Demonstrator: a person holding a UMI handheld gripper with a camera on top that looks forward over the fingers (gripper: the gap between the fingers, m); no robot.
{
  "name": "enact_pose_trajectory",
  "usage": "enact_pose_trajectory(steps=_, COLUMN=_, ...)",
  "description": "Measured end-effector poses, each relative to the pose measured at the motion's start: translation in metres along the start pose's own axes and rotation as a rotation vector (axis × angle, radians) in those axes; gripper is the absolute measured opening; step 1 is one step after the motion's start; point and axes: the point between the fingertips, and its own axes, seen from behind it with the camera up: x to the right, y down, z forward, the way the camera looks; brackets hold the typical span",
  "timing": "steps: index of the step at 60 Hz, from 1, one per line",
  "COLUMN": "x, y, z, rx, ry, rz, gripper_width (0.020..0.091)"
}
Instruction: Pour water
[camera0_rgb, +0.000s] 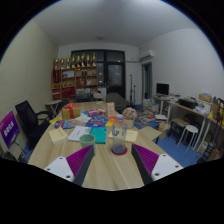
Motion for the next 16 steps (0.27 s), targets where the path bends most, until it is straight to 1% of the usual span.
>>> enact_pose_trajectory(steps=4, x=-0.022, y=-0.002, z=-0.063, rx=-0.002, ry=0.015, rz=0.009, gripper_width=0.0833)
enact_pose_trajectory(steps=5, x=-0.005, y=-0.003, z=-0.059, rx=-0.007, ry=0.008, rz=0.013, gripper_width=0.0835)
enact_pose_trajectory(steps=9, x=-0.031, y=0.004, z=-0.113, rx=-0.027, ry=0.019, rz=0.031, gripper_width=0.0840)
enact_pose_trajectory(steps=16, x=-0.047, y=0.005, z=-0.170, rx=-0.035, ry=0.003, rz=0.036, gripper_width=0.0836)
